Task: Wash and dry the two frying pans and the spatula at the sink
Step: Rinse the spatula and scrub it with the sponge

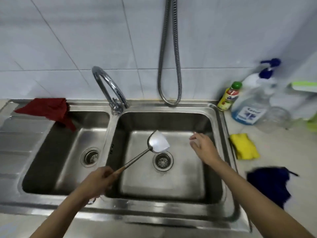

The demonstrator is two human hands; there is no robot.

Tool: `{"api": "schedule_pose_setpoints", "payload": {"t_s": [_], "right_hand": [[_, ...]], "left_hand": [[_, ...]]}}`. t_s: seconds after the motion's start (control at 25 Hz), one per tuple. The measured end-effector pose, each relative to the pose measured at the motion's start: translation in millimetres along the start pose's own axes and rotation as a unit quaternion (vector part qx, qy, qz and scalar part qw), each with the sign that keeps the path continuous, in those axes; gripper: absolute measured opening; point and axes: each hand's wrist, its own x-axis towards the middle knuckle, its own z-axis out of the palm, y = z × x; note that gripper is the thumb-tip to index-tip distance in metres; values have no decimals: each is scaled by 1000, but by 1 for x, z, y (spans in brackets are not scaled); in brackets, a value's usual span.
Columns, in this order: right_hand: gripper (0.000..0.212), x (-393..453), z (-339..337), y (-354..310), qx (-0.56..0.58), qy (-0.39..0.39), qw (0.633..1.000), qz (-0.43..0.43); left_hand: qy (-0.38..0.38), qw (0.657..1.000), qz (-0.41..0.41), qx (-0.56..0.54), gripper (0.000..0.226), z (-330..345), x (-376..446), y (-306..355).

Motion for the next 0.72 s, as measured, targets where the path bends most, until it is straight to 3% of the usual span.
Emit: {"api": "schedule_pose_setpoints", "payload": {"t_s": [0.12, 0.2, 0.28, 0.48, 0.72], "right_hand": [[30, -39, -58, 73, -198, 110, 973, 47], [54, -52, -90, 98, -229, 58, 956, 174], [72, -53, -99, 106, -193, -12, 955, 226], [61, -36, -95, 98, -241, -27, 956, 163], [48, -16, -100, 50, -33, -14, 994, 101]], "left_hand": [[-69, 993, -16, -97, 26, 28, -2, 28], [-84, 987, -22, -137, 23, 45, -7, 49], [-92, 984, -18, -152, 23, 56, -12, 65], [-101, 980, 8, -174, 27, 76, -36, 94], [-106, 977, 11, -186, 25, 93, -65, 116]]}}
